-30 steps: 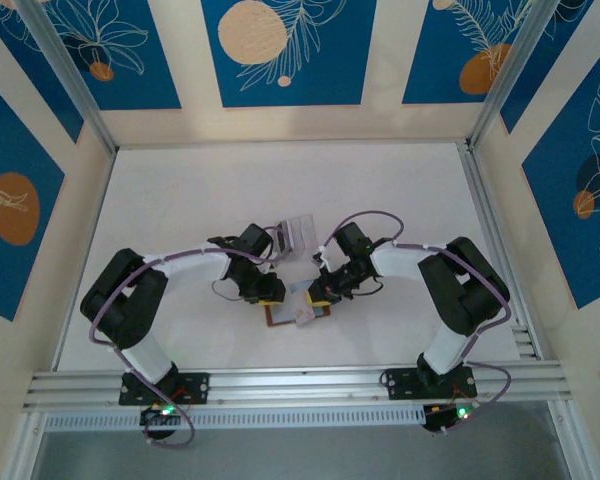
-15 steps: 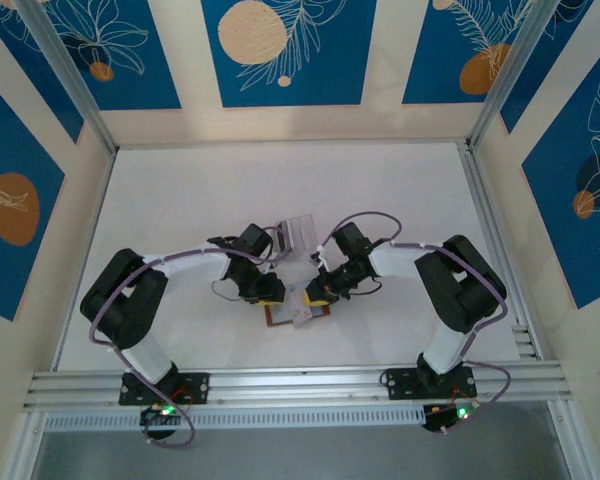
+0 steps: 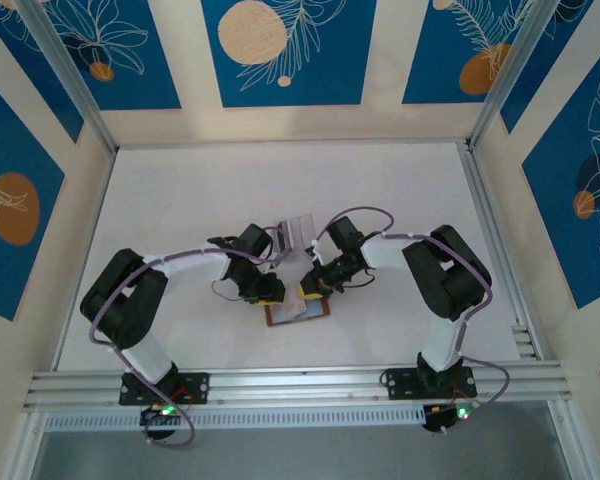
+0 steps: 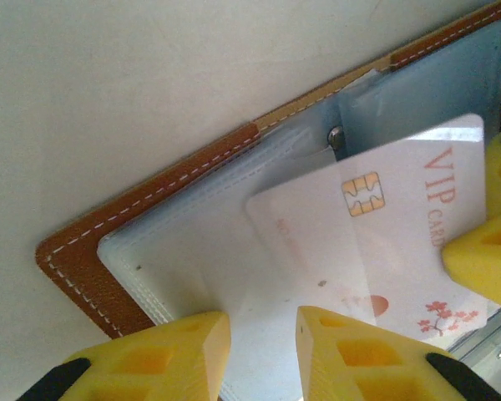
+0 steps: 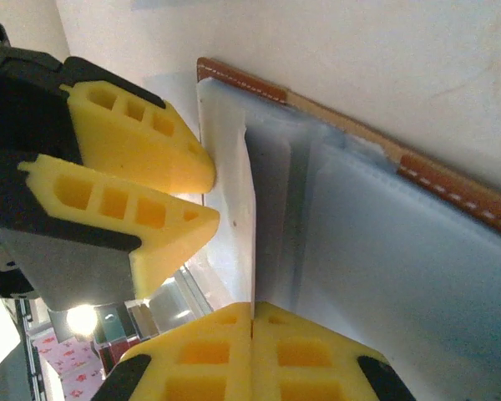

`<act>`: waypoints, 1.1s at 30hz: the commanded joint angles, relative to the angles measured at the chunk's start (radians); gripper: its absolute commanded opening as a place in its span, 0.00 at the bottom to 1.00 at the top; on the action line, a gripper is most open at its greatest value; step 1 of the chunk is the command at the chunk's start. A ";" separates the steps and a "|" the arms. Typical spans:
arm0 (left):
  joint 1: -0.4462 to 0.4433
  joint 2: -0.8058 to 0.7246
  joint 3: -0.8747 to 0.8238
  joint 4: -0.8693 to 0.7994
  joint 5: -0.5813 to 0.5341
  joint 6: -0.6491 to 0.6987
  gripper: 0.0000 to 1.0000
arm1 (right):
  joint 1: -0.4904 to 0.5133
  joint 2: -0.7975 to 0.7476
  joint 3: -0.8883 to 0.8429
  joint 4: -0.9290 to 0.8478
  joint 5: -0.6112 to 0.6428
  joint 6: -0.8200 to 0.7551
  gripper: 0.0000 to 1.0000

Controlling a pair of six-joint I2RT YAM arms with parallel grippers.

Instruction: Put the credit cards into the card holder

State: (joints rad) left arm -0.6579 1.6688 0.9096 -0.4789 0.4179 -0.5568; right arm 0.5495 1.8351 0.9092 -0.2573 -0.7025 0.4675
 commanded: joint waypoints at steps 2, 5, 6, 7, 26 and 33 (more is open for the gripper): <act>-0.006 0.022 -0.046 -0.053 -0.048 0.024 0.31 | -0.002 0.020 0.022 -0.027 0.034 -0.018 0.00; -0.004 0.019 -0.046 -0.052 -0.044 0.022 0.31 | 0.010 0.019 0.011 -0.007 0.042 0.001 0.00; -0.005 0.019 -0.046 -0.049 -0.041 0.021 0.31 | 0.016 0.016 0.004 0.008 0.042 0.011 0.00; -0.005 0.020 -0.045 -0.047 -0.037 0.020 0.31 | 0.019 0.012 -0.005 0.023 0.042 0.023 0.00; 0.025 -0.066 -0.062 0.054 0.119 -0.055 0.32 | 0.100 -0.013 -0.070 0.147 0.131 0.169 0.00; 0.109 -0.190 -0.136 0.030 0.116 -0.065 0.30 | 0.096 -0.017 -0.079 0.137 0.154 0.176 0.00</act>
State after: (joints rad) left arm -0.5640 1.5070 0.7948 -0.4217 0.5266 -0.6201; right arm 0.6376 1.8225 0.8543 -0.0971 -0.6006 0.6300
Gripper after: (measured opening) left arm 0.302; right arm 0.065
